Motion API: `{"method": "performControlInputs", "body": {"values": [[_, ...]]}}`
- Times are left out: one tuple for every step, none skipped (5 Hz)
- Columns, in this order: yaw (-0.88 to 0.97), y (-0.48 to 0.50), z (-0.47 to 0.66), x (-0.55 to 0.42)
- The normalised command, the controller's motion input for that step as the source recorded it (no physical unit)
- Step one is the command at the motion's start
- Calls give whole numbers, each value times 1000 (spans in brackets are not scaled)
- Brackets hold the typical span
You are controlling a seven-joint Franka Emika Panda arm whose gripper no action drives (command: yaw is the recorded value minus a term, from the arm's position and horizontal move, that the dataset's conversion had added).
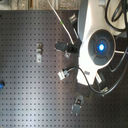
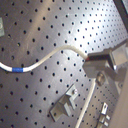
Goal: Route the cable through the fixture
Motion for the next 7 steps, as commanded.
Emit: {"method": "performControlInputs", "body": {"values": [[0,19,0,5],[331,-62,416,-78],[329,-146,301,-99],[63,-186,376,-180],[197,-202,216,-320],[189,-148,183,-375],[17,175,139,-303]]}}
